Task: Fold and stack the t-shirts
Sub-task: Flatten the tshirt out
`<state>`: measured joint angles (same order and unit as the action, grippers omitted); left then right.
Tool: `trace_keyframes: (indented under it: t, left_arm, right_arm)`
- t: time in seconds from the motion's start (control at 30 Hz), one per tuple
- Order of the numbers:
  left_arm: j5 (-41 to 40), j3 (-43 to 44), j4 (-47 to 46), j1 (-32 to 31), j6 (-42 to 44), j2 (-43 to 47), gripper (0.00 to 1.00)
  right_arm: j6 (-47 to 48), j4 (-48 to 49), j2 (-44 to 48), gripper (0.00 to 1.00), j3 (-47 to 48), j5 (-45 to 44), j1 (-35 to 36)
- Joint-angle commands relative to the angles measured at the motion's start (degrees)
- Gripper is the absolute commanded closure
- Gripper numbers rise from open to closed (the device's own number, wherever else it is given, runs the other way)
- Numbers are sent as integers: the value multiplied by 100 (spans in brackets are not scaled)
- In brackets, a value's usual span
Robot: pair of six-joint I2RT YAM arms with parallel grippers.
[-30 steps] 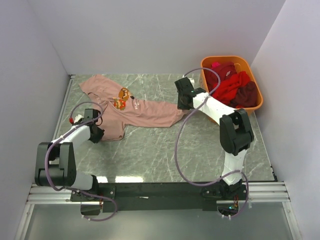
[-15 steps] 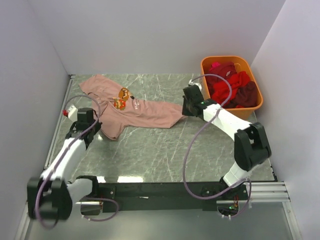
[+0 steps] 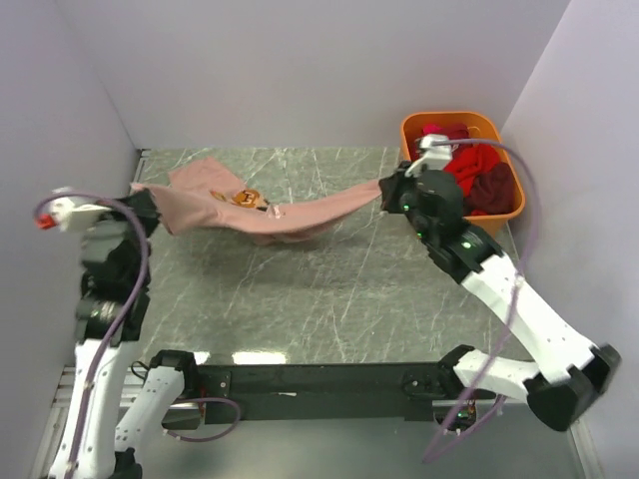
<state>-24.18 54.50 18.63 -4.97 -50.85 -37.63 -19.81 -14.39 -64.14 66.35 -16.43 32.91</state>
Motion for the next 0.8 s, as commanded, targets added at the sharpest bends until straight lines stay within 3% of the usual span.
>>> trace_keyframes:
  t: [0.0,0.23,0.43,0.63,0.77]
  left_arm:
    - [-438,938,-237,-4,391,431,99]
    - [-114,2573,-369,-4,1182,616,99]
    - [379,4398,-378,-12,1868,204,99]
    - [906,5482,-369,-4,2246,-403,99]
    - [802,5458,-527,-4,2430,-903,99]
  right_arm:
    - [206,174,691,100,563,-388,119]
    - [470,-510,1500,100,1740,672,234]
    - [408,-828,2010,100,2575,1615,251]
    - [636,-1127,1827,100,3349,1467,243]
    - [751,-1075,1458,100,3420,862,243]
